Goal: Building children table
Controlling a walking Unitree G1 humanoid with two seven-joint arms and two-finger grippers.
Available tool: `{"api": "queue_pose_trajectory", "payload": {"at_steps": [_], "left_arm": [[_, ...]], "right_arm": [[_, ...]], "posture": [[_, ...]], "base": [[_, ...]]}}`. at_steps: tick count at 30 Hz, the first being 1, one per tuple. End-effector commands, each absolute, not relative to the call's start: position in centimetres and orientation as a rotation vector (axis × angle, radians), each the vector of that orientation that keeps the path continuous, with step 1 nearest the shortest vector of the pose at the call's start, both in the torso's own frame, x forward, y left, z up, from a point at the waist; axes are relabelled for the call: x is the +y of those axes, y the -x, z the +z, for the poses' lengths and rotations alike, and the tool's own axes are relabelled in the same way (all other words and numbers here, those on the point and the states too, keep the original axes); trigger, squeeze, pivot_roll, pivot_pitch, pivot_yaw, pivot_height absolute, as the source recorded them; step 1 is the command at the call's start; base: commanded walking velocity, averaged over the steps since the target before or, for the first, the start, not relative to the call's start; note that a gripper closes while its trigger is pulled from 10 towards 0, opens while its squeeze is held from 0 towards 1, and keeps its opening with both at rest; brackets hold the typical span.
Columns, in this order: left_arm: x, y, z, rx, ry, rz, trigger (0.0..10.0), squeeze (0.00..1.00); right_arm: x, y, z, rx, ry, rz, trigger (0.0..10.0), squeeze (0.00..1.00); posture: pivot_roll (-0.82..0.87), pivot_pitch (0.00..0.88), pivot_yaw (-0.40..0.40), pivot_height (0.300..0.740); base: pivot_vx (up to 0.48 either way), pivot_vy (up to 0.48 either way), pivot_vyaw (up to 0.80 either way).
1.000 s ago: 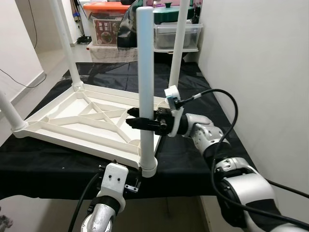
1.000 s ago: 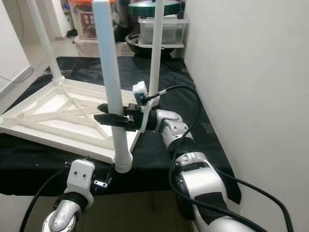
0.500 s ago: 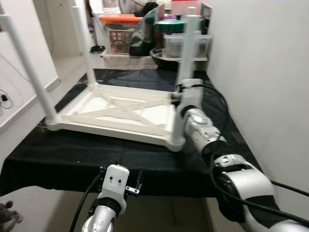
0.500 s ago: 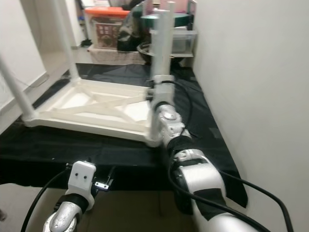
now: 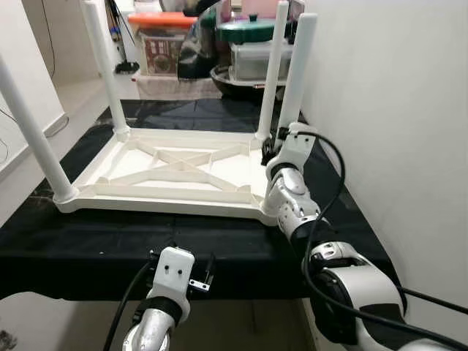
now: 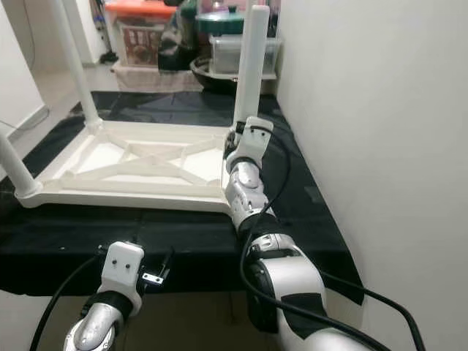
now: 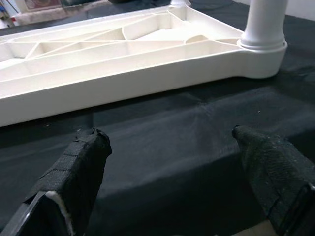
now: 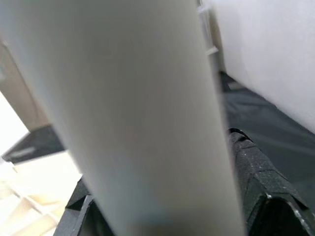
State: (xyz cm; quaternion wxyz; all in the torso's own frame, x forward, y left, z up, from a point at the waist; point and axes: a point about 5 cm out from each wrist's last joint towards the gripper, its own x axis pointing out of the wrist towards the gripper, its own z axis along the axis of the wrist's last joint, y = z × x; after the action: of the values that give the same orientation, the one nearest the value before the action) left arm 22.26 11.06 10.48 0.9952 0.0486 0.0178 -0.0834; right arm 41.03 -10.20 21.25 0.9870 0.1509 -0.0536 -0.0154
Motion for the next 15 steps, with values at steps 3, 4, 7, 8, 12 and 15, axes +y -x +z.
{"api": "queue_pose_trajectory", "payload": {"at_steps": [3,4,7,8,12,15], "left_arm": [[11.1,-22.2,10.1,0.054,-0.105,-0.174,10.0,0.0],[11.1,-22.2,10.1,0.054,-0.105,-0.174,10.0,0.0],[11.1,-22.2,10.1,0.052,-0.104,-0.175,10.0,0.0],[11.1,-22.2,10.1,0.052,-0.104,-0.175,10.0,0.0],[11.1,-22.3,10.2,0.051,-0.104,-0.175,10.0,0.0],[11.1,-22.3,10.2,0.047,-0.102,-0.174,10.0,0.0]], "right_arm": [[-9.8,-41.4,23.5,-0.179,-0.422,0.151,10.0,0.0],[-9.9,-41.4,24.1,-0.2,-0.444,0.266,10.0,0.0],[-10.2,-41.3,24.8,-0.214,-0.492,0.497,10.0,0.0],[-10.2,-41.3,24.8,-0.214,-0.492,0.497,10.0,0.0],[-9.5,-39.9,23.9,-0.154,-0.451,0.905,10.0,0.0],[-9.0,-37.4,22.2,-0.084,-0.352,1.337,10.0,0.0]], "posture": [[0.0,0.0,-0.019,0.734],[0.0,0.0,-0.016,0.734],[0.0,0.0,-0.017,0.734],[0.0,0.0,-0.017,0.734],[0.0,0.0,-0.018,0.734],[0.0,0.0,-0.018,0.734]], "base": [[0.0,0.0,0.0],[0.0,0.0,0.0],[0.0,0.0,0.0],[0.0,0.0,0.0],[0.0,0.0,0.0],[0.0,0.0,0.0]]}}
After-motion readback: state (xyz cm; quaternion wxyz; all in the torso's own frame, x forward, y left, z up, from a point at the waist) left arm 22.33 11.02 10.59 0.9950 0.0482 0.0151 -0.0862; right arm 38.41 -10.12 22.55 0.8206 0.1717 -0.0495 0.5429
